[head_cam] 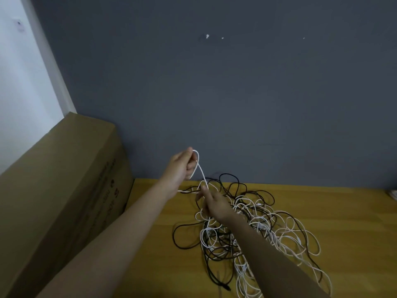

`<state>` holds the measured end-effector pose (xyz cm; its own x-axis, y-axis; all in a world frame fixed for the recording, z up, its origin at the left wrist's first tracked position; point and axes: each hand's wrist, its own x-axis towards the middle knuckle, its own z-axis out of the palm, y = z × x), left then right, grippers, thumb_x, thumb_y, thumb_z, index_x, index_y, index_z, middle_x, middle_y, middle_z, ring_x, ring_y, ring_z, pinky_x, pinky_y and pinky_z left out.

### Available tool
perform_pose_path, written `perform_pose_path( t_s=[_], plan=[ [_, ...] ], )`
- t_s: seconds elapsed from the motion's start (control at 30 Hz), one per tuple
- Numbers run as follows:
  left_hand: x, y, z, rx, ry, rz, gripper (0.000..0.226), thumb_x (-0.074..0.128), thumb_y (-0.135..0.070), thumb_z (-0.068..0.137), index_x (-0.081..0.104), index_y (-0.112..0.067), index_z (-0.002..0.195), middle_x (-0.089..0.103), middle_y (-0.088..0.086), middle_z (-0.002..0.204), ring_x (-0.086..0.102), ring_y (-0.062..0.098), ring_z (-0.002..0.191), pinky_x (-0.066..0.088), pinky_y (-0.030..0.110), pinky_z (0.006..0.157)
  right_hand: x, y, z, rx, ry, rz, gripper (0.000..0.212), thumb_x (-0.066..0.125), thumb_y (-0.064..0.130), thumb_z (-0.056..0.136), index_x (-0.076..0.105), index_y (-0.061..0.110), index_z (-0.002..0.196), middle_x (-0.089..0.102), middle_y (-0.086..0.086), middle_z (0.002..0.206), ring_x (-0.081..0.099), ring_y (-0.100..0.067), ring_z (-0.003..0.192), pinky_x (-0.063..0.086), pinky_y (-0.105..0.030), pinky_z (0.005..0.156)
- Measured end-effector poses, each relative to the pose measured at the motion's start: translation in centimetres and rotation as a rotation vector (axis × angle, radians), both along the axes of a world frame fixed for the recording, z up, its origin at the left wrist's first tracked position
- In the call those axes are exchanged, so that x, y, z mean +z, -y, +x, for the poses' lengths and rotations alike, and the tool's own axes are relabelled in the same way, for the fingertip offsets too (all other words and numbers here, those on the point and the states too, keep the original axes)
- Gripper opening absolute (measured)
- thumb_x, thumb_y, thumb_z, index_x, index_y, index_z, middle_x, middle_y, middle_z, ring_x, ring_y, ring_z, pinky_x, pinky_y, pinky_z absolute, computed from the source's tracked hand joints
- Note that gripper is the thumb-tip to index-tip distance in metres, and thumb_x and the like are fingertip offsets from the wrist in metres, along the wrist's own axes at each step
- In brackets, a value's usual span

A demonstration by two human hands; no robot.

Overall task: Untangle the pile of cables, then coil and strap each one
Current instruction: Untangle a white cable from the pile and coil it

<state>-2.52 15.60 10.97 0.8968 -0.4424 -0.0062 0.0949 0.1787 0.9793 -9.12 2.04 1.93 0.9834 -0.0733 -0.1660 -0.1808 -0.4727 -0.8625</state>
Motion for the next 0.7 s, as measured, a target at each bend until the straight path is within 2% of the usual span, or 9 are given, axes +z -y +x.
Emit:
perform_pose_path(
  t_s=[0.1, 0.17, 0.23, 0.3, 0.43, 0.5, 0.57, 0.63, 0.7],
  plan=[
    [-0.3, -0.5, 0.7, 0.098, -0.095, -0.032, 0.03, 0.029, -0.017, 0.104, 0.045, -0.014, 0.08, 0.045, -0.002, 0.063, 0.029, 0.005, 0.038, 0.024, 0.017, 0.04, -1.8, -0.2, -1.3, 0.227, -0.021, -0.412, 0.038, 0.032, 0.039, 0.103, 0.057, 0.012, 0.111, 0.064, -0.015, 0.093, 0.062, -0.029, 0.083, 0.043, -0.034, 0.067],
    [-0.5, -0.3, 0.9, 0.183, -0.16, -0.051, 0.024, 0.03, -0.015, 0.104, 0.045, -0.014, 0.086, 0.052, 0.001, 0.076, 0.041, 0.004, 0.04, 0.034, 0.017, 0.041, -1.9, -0.6, -1.7, 0.362, 0.016, -0.679, 0.033, 0.032, 0.03, 0.104, 0.046, 0.009, 0.125, 0.061, -0.02, 0.102, 0.06, -0.037, 0.089, 0.044, -0.037, 0.069],
    [-1.2, 0.2, 0.8, 0.206, -0.088, 0.049, 0.016, 0.029, -0.016, 0.105, 0.042, -0.014, 0.095, 0.056, 0.001, 0.087, 0.051, 0.004, 0.046, 0.045, 0.017, 0.047, -1.3, -1.4, -1.7, 0.462, 0.078, -0.949, 0.034, 0.037, 0.019, 0.1, 0.038, 0.009, 0.133, 0.061, -0.019, 0.103, 0.06, -0.036, 0.087, 0.042, -0.038, 0.066],
    [-2.2, 0.6, 0.5, 0.157, 0.103, 0.24, 0.012, 0.025, -0.021, 0.106, 0.034, -0.015, 0.102, 0.057, 0.002, 0.097, 0.058, 0.006, 0.056, 0.05, 0.02, 0.057, 0.2, -2.2, -1.8, 0.533, 0.204, -1.075, 0.036, 0.043, 0.011, 0.094, 0.042, 0.007, 0.129, 0.062, -0.017, 0.1, 0.059, -0.035, 0.085, 0.038, -0.037, 0.065],
    [-3.8, -0.9, 1.2, -0.049, 0.594, 0.823, 0.015, 0.025, -0.028, 0.104, 0.034, -0.017, 0.102, 0.058, 0.003, 0.1, 0.061, 0.024, 0.075, 0.047, 0.036, 0.067, 3.5, -0.4, -2.2, 0.449, 0.548, -0.88, 0.012, 0.057, 0.002, 0.083, 0.062, 0.003, 0.093, 0.064, -0.014, 0.076, 0.059, -0.033, 0.066, 0.035, -0.031, 0.055],
    [-4.1, -1.6, 1.3, -0.182, 0.666, 0.959, 0.026, 0.026, -0.028, 0.104, 0.041, -0.007, 0.113, 0.055, 0.014, 0.113, 0.058, 0.03, 0.096, 0.042, 0.035, 0.076, 4.7, 1.8, -1.8, 0.289, 0.571, -0.795, 0.014, 0.056, 0.004, 0.088, 0.067, 0.004, 0.097, 0.066, -0.013, 0.082, 0.061, -0.033, 0.073, 0.044, -0.035, 0.06],
    [-3.5, -1.2, 1.0, -0.28, 0.661, 0.998, 0.04, 0.027, -0.036, 0.104, 0.047, -0.008, 0.125, 0.052, 0.009, 0.129, 0.052, 0.023, 0.115, 0.039, 0.032, 0.085, 5.4, 3.8, -0.8, 0.195, 0.56, -0.784, 0.019, 0.056, 0.008, 0.093, 0.069, 0.007, 0.107, 0.068, -0.013, 0.095, 0.062, -0.032, 0.087, 0.048, -0.038, 0.071],
    [-2.6, -0.3, 0.6, -0.341, 0.661, 1.003, 0.056, 0.026, -0.058, 0.097, 0.056, -0.015, 0.117, 0.059, 0.001, 0.118, 0.056, 0.014, 0.101, 0.04, 0.029, 0.077, 5.7, 5.1, 0.3, 0.119, 0.532, -0.742, 0.019, 0.058, 0.011, 0.093, 0.071, 0.008, 0.106, 0.067, -0.012, 0.099, 0.06, -0.033, 0.093, 0.048, -0.039, 0.075],
    [-1.6, 0.2, 0.7, -0.368, 0.662, 0.957, 0.06, 0.029, -0.07, 0.088, 0.057, -0.017, 0.081, 0.056, -0.001, 0.08, 0.05, 0.01, 0.069, 0.035, 0.03, 0.061, 5.5, 6.2, 1.0, 0.043, 0.522, -0.697, 0.015, 0.061, 0.013, 0.091, 0.073, 0.008, 0.1, 0.067, -0.011, 0.096, 0.059, -0.033, 0.092, 0.046, -0.038, 0.076]
  ],
)
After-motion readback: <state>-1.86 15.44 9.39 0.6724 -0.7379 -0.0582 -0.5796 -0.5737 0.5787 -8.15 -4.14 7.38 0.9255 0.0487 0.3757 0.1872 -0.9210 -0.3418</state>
